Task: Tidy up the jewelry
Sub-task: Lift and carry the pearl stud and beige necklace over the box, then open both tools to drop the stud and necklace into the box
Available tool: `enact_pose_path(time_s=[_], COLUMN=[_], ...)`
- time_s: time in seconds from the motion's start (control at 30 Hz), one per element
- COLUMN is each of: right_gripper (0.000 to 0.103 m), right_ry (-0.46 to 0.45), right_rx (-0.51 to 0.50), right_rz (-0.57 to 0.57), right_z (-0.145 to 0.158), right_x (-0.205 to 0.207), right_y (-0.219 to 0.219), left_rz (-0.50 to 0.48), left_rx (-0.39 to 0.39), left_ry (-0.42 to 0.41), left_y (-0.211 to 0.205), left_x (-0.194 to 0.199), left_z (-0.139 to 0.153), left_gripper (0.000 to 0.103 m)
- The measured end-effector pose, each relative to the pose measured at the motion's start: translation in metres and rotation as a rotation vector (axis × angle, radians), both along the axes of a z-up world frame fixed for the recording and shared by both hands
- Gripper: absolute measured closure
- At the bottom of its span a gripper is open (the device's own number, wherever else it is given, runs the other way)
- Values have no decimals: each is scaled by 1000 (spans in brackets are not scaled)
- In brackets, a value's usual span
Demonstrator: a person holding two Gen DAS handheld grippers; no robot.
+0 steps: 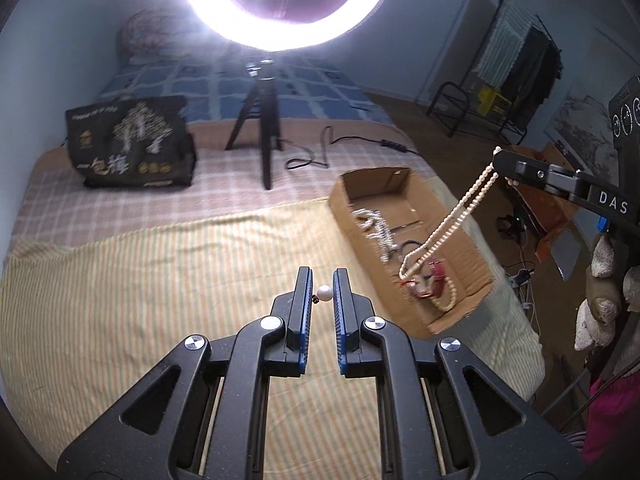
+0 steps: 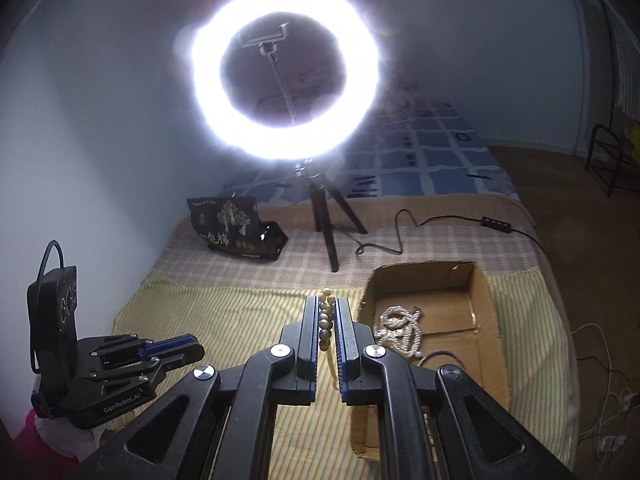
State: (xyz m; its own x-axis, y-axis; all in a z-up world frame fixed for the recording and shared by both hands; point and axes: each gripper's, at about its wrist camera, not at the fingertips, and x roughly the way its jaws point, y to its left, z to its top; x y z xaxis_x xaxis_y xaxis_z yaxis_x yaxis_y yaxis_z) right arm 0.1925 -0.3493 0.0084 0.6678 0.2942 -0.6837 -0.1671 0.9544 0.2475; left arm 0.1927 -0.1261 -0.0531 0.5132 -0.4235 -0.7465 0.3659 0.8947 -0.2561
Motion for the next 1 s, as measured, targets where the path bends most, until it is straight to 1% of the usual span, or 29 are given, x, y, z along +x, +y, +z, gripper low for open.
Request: enact_pose_path(time_s=[0.23,0.47,0.7,1.0], right_gripper=[98,98,98,98], right_ry=[0,37,84,127], right_rx=[-18,-32,-33,-36], right_rz=[-62,-105,-120,-114], right_z=[3,-12,-30,-49], right_x=[-14,-25,-31,-31], right_y=[-39,-74,-95,-105], left_rz=[-60,-79,-86,-104], left_rx=[25,29,37,59], left_ry=[0,6,6,-3], left_y=[-40,-65,-89,-124], left_x=[-3,3,14,28], left_z=[-7,-14,-19,-30], left_gripper=[95,95,95,95])
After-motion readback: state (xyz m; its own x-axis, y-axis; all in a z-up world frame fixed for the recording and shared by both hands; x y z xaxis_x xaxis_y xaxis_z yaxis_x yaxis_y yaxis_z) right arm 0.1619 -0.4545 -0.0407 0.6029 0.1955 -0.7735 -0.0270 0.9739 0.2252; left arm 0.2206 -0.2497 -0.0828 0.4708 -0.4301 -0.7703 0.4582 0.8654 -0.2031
